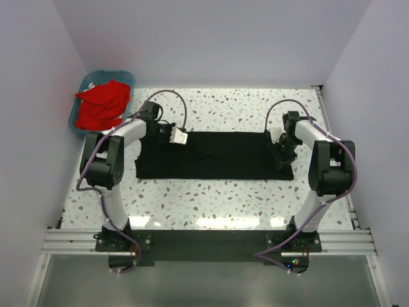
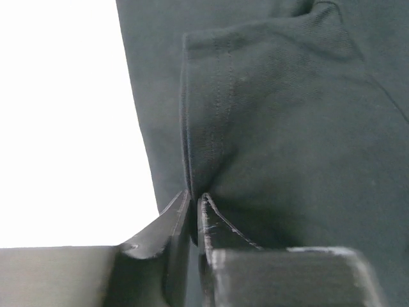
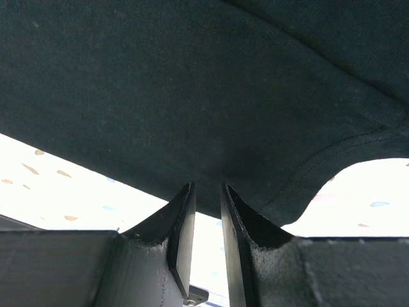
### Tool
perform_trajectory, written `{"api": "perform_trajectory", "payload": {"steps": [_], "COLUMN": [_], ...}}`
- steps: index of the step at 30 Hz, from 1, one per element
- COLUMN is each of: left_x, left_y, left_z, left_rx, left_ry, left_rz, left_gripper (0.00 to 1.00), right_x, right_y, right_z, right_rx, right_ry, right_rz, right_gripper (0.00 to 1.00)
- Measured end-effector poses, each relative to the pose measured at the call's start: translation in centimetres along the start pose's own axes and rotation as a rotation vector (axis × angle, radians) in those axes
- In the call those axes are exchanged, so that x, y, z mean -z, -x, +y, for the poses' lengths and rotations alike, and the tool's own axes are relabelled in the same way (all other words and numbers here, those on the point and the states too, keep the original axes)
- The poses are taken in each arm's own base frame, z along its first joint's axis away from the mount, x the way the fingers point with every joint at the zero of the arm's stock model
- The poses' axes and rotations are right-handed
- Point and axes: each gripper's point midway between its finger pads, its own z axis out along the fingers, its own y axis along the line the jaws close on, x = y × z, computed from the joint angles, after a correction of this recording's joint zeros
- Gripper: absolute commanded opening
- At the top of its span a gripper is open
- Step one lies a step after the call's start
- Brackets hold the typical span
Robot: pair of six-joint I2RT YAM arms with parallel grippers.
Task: Fold and stack the t-shirts
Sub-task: Fold the tshirt
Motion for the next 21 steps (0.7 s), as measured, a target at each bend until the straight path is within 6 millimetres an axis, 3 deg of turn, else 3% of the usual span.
{"api": "perform_trajectory", "payload": {"steps": [3, 4, 10, 14, 17, 21], "left_x": [-0.7, -0.8, 0.7, 3.3, 5.5, 6.7], "left_y": [-1.0, -1.1, -1.8, -3.3, -4.1, -3.7], "left_z": [1.3, 1.7, 4.6, 6.0, 5.7, 4.3], "left_rx": [0.079, 0.099, 0.321, 0.504, 0.623, 0.745], "left_ry": [0.026, 0.036, 0.152, 0.23, 0.251, 0.226], "left_rz": [0.018, 0.023, 0.029, 0.022, 0.026, 0.021], "left_gripper": [0.42, 0.45, 0.5, 0.53, 0.55, 0.58], "right_x": [0.0, 0.0, 0.0, 0.3, 0.6, 1.0], "right_y": [-0.1, -0.1, -0.1, -0.1, 0.2, 1.1], "right_z": [-0.1, -0.1, -0.1, 0.0, 0.3, 0.5], "right_rx": [0.0, 0.0, 0.0, 0.002, 0.006, 0.011], "right_ry": [-0.004, -0.007, -0.007, -0.005, 0.007, 0.023], "right_rz": [0.002, 0.004, 0.006, -0.001, -0.019, -0.051], "right_gripper": [0.27, 0.27, 0.27, 0.26, 0.26, 0.25]}}
